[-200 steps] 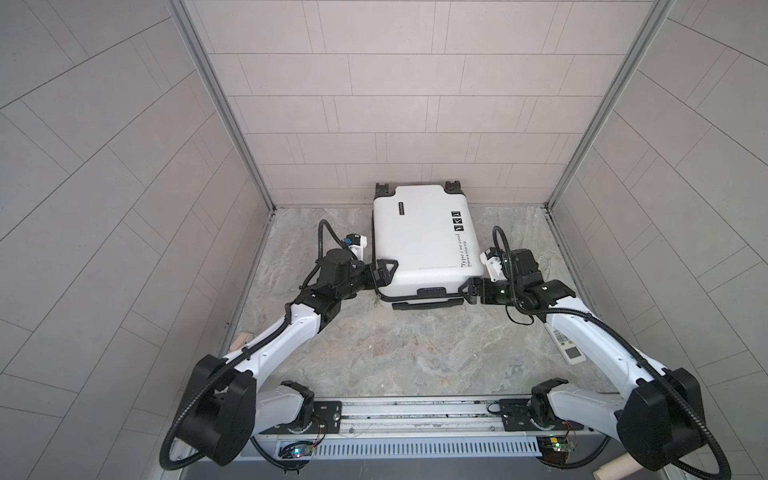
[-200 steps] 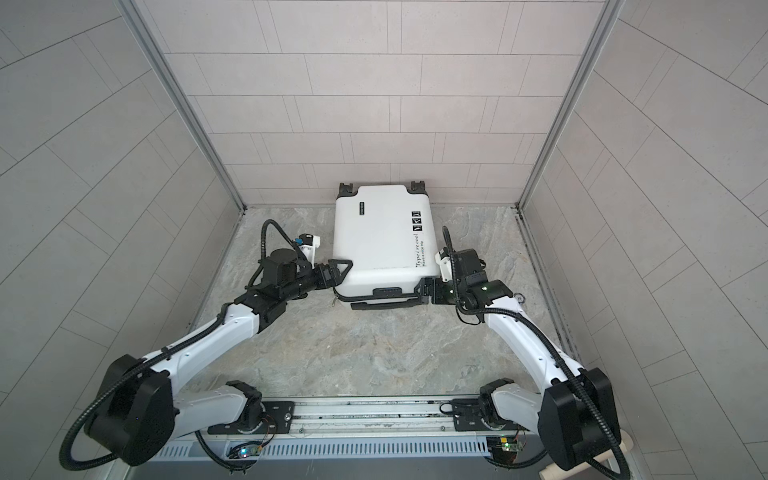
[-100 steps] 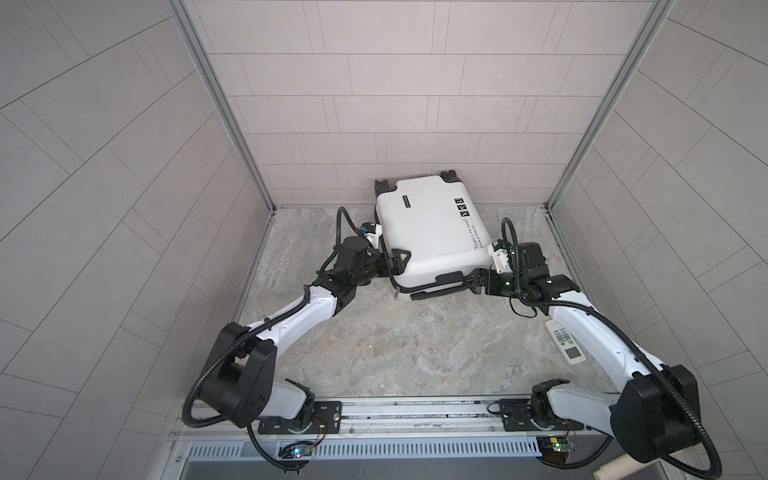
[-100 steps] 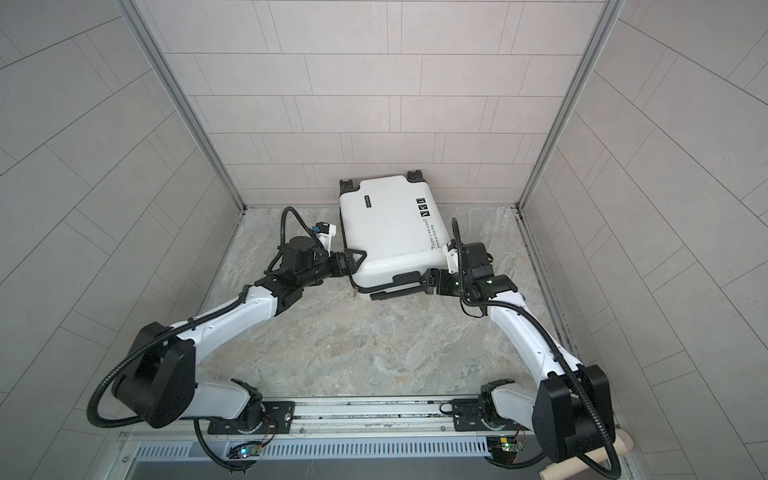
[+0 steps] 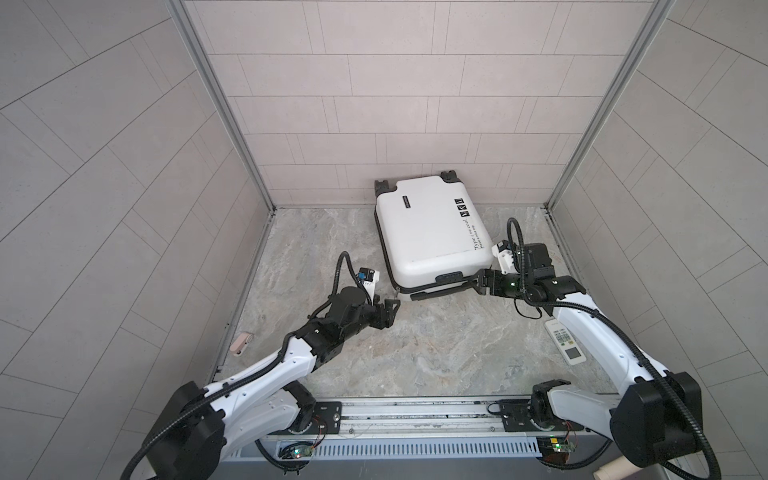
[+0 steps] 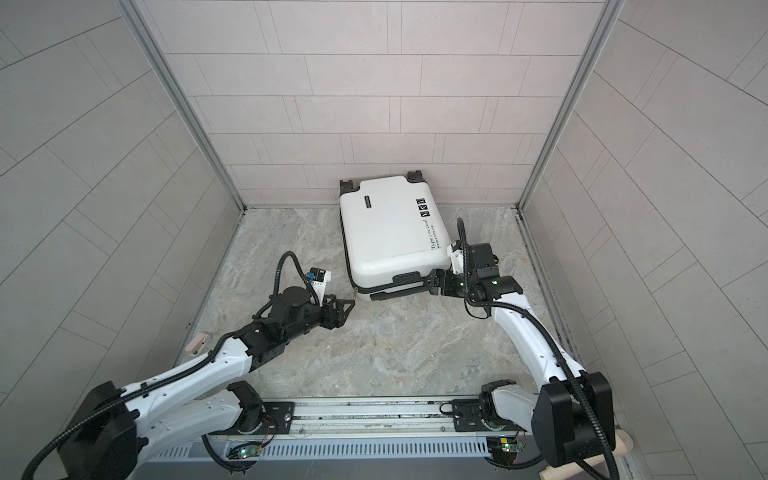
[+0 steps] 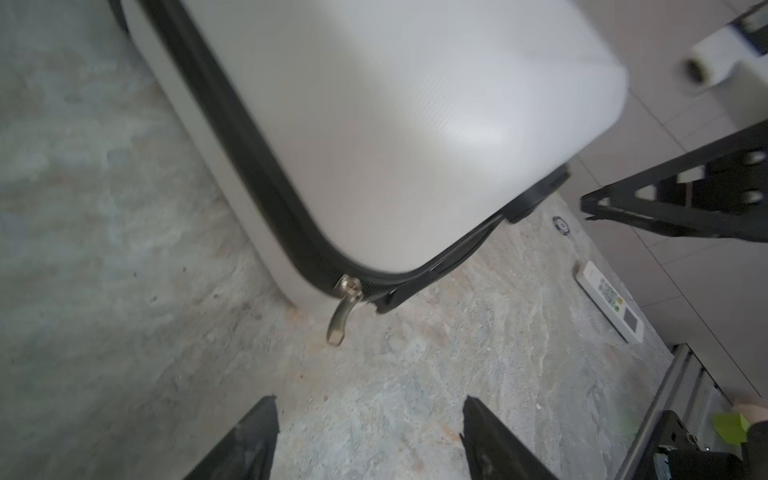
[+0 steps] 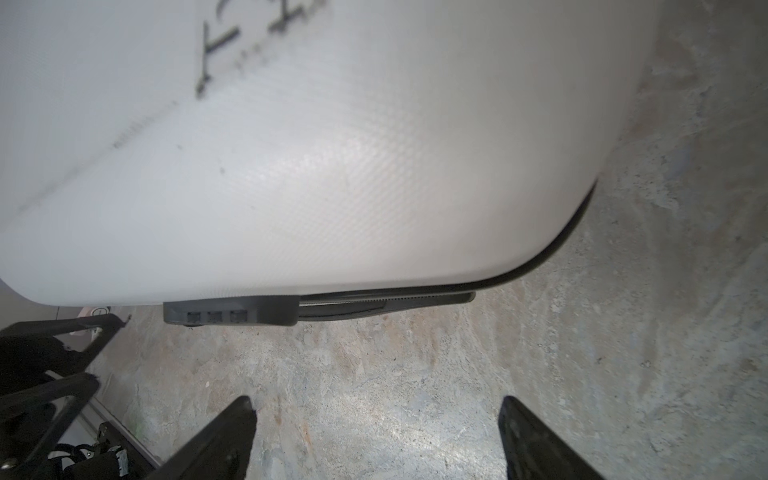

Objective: Pack the luggage
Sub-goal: 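Lower the left gripper to the zipper pull at the near corner and grasp it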

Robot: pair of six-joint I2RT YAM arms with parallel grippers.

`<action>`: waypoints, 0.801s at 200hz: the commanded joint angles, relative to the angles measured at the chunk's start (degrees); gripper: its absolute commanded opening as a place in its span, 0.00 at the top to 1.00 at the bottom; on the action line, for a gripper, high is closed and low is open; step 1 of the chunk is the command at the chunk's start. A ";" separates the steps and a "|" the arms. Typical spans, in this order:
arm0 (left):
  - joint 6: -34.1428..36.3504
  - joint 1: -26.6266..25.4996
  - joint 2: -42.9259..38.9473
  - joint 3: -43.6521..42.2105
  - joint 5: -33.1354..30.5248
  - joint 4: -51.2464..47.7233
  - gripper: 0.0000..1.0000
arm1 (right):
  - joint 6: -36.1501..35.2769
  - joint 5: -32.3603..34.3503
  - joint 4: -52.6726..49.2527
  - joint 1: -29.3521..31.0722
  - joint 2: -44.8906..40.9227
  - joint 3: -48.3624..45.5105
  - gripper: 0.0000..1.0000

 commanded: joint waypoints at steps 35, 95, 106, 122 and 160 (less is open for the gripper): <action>-0.61 -0.13 8.94 -1.16 2.25 12.18 0.41 | 0.15 -0.36 -1.47 -0.11 -2.59 0.72 0.08; 0.04 1.13 13.35 -0.78 2.73 17.99 0.50 | 0.80 -0.56 -1.14 -0.01 -2.89 0.15 0.08; 0.04 1.96 14.19 -0.52 3.06 18.67 0.51 | 0.74 -0.62 -1.16 -0.09 -2.82 0.30 0.08; -0.03 2.90 15.73 0.09 3.90 19.83 0.52 | 0.77 -0.67 -1.16 -0.08 -2.69 0.47 0.08; 0.13 3.34 20.28 2.35 6.25 22.12 0.56 | 0.94 -0.71 -1.12 -0.07 -2.57 0.48 0.08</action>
